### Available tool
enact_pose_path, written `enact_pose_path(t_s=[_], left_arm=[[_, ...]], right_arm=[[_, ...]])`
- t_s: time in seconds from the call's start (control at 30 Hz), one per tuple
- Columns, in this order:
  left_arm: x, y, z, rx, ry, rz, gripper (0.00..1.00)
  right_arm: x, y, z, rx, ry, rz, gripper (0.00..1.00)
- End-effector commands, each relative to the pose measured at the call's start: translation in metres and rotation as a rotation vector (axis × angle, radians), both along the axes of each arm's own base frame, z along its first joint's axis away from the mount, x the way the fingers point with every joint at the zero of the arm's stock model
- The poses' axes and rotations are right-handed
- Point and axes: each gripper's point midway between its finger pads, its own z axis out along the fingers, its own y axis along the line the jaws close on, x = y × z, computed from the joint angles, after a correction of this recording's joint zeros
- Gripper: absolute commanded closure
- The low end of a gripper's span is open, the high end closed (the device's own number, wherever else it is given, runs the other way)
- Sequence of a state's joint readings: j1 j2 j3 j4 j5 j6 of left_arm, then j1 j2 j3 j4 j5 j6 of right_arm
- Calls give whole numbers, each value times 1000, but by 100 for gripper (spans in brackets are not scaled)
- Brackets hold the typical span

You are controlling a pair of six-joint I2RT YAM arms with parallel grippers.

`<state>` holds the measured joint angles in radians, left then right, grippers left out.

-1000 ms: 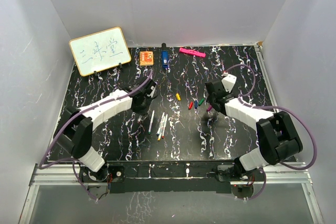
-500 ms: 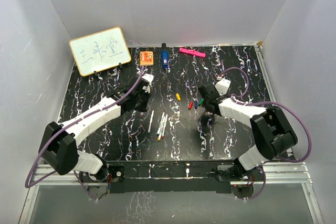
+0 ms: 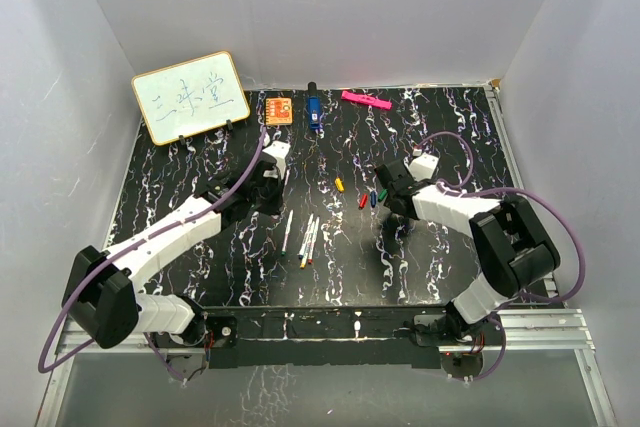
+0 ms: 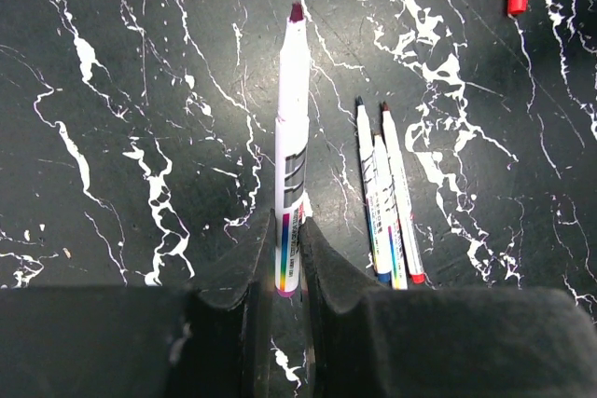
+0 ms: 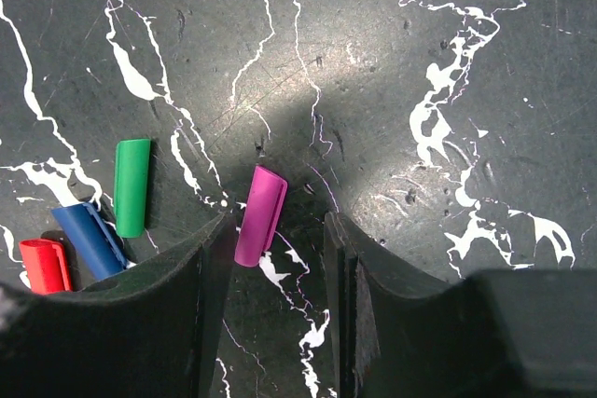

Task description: Insert the pens into the pen caps

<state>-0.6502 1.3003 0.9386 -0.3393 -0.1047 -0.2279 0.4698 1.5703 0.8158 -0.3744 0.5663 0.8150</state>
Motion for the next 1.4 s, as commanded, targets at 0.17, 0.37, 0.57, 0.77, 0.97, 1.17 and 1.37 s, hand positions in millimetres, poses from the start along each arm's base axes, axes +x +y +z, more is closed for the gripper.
enact_pose_path(t_s=[0.17,0.37,0.57,0.77,0.97,1.17,1.37], left_arm=[[-2,-2,2,-32,-12,-9,100],[-1,-3,2,-40,-27,-13,100],[1,-6,2,-48,-32,-22,100],[2,-6,0,-46,-33,-16,100],[4,-8,4,-55,-45,-20,100],[5,-11,4,-58,-56,-46,100],[4,-16,7,-101,-75,-56,100]], right_arm=[[17,8,10,16,-49,-21,59],[16,12,1,26,-27,-15,60],[15,11,-6,18,-12,-16,61],[12,11,-10,15,8,-12,67],[0,12,-19,5,69,5,84],[4,18,-12,12,53,40,100],[28,34,20,40,-47,148,100]])
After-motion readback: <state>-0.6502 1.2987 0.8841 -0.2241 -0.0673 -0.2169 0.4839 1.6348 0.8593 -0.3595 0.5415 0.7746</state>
